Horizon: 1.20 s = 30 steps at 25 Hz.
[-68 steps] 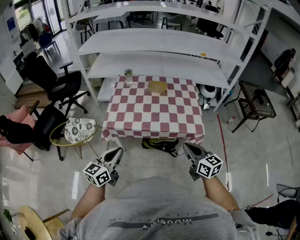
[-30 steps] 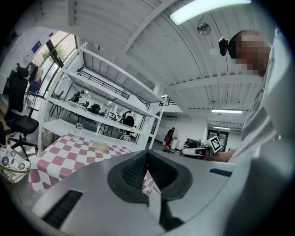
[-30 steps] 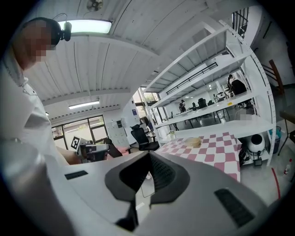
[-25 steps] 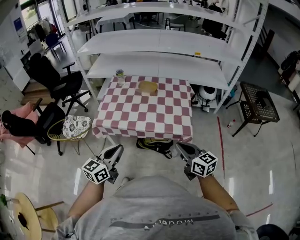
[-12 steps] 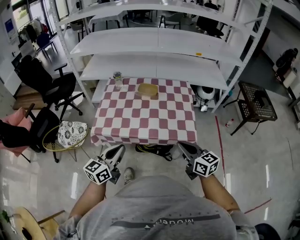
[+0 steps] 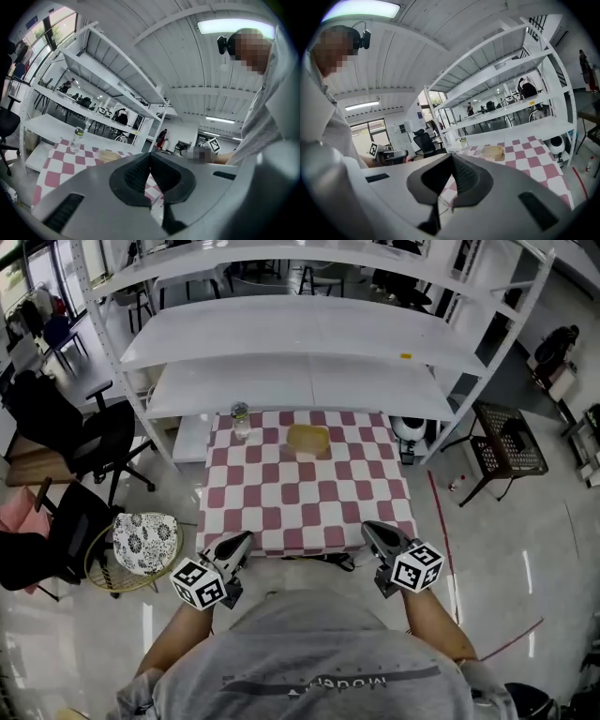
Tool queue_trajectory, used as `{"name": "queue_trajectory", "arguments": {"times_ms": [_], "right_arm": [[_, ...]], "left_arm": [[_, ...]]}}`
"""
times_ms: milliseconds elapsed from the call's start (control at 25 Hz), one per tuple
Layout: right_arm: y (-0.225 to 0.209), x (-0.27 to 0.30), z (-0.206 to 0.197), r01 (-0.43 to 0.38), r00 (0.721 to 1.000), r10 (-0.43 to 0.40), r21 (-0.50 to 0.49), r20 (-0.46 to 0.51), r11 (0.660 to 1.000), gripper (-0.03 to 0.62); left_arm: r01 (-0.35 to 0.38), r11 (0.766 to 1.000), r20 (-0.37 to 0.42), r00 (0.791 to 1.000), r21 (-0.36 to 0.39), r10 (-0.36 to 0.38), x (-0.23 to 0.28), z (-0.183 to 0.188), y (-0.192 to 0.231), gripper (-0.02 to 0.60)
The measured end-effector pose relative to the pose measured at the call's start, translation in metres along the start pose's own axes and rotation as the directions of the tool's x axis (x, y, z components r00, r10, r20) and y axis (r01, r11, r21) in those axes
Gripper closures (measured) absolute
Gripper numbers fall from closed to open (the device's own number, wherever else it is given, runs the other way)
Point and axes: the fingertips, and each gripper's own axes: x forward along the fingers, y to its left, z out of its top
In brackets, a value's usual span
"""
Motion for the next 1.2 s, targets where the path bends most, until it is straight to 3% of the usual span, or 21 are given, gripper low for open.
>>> {"name": "queue_trajectory", "arguments": {"times_ms": [360, 640, 960, 1200], "right_arm": [[-0.002, 0.071, 0.023, 0.086, 0.996, -0.086, 0.02, 0.009, 0.996, 0.569], [-0.015, 0.103, 0.026, 0.117, 0.993, -0.117, 0.029, -0.012, 0.993, 0.57], [-0.045, 0.122, 0.028, 0.104, 0.994, -0.102, 0.044, -0.035, 0.994, 0.569], [-0.087, 0.135, 0.04, 0.042, 0.999, -0.04, 0.055, -0.035, 0.998, 0.569]], "left_arm": [[0.066, 0.998, -0.032, 0.997, -0.013, -0.066, 0.005, 0.036, 0.08, 0.569], [0.071, 0.997, -0.035, 0.997, -0.028, -0.072, 0.011, 0.044, 0.122, 0.568], [0.062, 0.997, -0.057, 0.996, -0.047, -0.064, 0.041, 0.041, 0.136, 0.568], [0.003, 1.0, -0.054, 0.999, -0.027, -0.004, 0.073, 0.043, 0.138, 0.569]]}}
